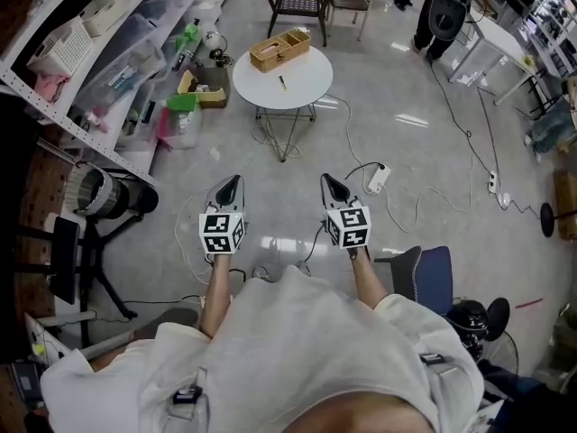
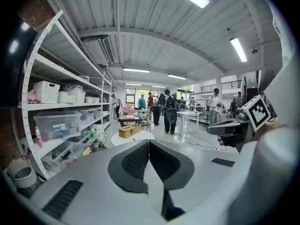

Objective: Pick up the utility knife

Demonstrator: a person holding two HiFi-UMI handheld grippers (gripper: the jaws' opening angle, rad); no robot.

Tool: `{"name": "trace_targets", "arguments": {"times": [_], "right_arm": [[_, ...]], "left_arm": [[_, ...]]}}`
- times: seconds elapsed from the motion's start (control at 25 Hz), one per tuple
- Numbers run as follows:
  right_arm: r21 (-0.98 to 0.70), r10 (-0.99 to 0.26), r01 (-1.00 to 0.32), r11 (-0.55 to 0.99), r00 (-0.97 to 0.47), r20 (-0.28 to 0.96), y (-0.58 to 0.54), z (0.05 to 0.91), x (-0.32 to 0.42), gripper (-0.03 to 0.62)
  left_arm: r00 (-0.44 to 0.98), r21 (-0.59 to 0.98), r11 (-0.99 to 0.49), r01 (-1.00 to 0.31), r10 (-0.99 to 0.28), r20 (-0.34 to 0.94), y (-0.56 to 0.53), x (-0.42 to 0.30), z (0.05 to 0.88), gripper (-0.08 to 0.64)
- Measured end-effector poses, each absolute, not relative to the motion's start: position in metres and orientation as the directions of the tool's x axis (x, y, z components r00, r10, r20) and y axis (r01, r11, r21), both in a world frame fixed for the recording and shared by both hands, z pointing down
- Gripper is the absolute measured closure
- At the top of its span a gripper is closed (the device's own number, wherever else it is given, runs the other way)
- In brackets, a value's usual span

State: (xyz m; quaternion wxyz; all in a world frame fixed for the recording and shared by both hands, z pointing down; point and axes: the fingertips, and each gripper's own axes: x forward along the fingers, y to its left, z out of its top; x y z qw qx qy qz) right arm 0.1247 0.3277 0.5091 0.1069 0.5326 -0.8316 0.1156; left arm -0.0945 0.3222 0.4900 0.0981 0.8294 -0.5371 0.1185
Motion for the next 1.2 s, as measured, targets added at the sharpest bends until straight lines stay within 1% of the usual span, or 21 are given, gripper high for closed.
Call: {"name": "trace_targets", "arguments": {"times": [0.24,0.6,0.88,1.2], "right_arm": [[-0.077,-0.832,-0.887,0.455,-0.454,0.318,0.328,0.518,0.139,0.560],[-0.109,-0.806,-0.870,0.480,-0.487,0.338,0.310,0.537,0.147,0.560],[-0.112,-0.812,-0.877,0.468,-0.477,0.338,0.269,0.542,0.143,0.560],[-0.089,-0.828,-0.893,0.442,-0.444,0.343,0.194,0.540,0.128,0.560]], "left_arm": [[0.370,0.032,-0.379,-0.925,-0.875,0.313,0.323,-0.072,0.496,0.540],[0.347,0.047,-0.353,-0.934,-0.872,0.346,0.312,-0.059,0.512,0.540],[0.356,0.060,-0.358,-0.932,-0.870,0.341,0.271,-0.055,0.518,0.540],[0.411,0.091,-0.404,-0.910,-0.849,0.333,0.189,-0.059,0.523,0.540]]}}
